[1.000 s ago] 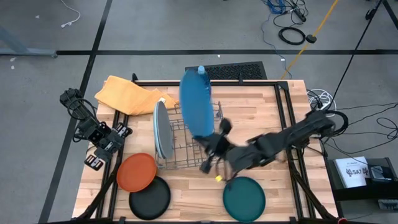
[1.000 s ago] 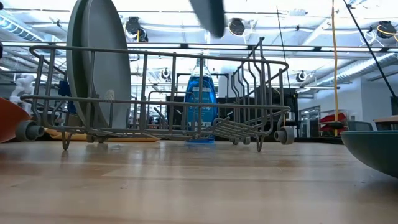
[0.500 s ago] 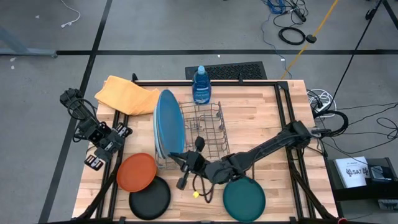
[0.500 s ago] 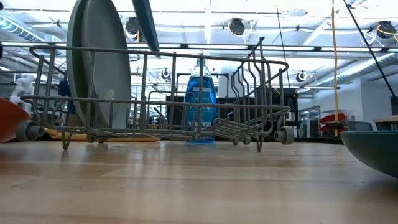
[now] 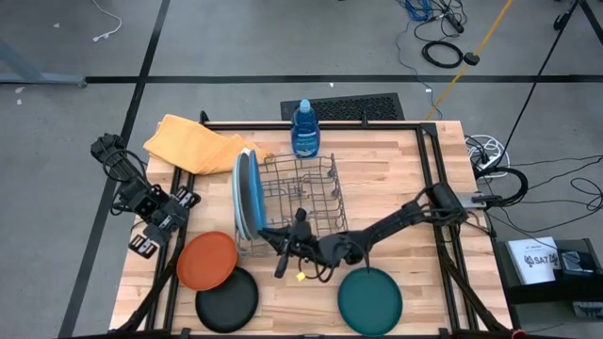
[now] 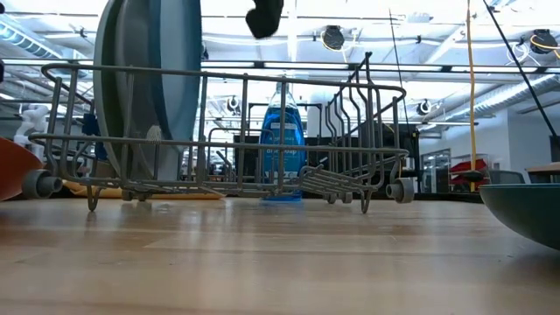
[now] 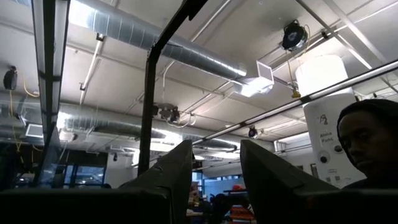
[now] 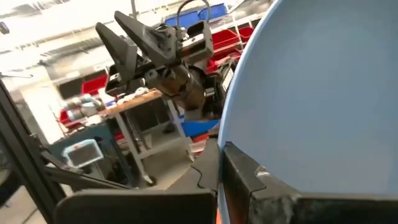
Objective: Sort dishes
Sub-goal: Put the blue plate in the dish rack
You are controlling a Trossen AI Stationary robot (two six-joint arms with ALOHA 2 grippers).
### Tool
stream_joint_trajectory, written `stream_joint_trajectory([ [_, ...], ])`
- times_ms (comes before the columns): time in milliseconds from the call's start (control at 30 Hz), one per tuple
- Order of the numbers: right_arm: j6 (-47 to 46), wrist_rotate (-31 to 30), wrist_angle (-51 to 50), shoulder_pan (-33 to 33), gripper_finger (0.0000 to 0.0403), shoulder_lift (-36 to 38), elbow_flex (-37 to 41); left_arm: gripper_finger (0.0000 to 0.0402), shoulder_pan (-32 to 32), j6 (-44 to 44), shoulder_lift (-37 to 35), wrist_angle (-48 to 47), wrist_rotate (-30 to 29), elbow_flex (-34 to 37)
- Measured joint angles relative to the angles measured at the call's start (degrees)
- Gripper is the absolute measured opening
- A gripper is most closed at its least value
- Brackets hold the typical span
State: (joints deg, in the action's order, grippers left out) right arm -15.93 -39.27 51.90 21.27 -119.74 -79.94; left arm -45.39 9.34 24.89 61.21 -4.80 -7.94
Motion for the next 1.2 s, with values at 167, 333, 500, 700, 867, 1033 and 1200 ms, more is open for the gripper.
stream_joint_trajectory([
  [167,-2.65,0.42,0.19,-0.78,0.0,0.05,1.69,0.0137,-0.01,0.02,0.02,-0.28,-0.02,0.0],
  [333,-5.74,0.76,-2.74,-1.53,0.0,0.04,1.69,0.0137,-0.02,0.41,0.02,-0.28,-0.27,0.0],
  [500,-8.27,2.14,-3.08,-2.18,0.0,-1.27,1.66,0.0137,-0.01,0.49,0.01,-0.75,-0.92,0.0],
  [700,-9.77,2.34,-3.0,-2.9,0.0,-2.84,1.62,0.0137,0.0,0.52,0.0,-1.57,-1.75,0.0],
  [867,-9.78,3.16,-3.29,-3.05,0.0,-2.86,1.62,0.0137,0.0,0.57,0.01,-1.77,-2.18,0.0],
  [1033,-11.1,5.09,-4.84,-3.22,0.0018,-2.88,1.62,0.0137,0.0,1.57,0.01,-1.77,-3.25,0.0],
  [1200,-11.24,5.2,-5.14,-3.16,0.0068,-3.04,1.64,0.0137,-0.01,1.55,0.02,-1.77,-3.23,0.0],
])
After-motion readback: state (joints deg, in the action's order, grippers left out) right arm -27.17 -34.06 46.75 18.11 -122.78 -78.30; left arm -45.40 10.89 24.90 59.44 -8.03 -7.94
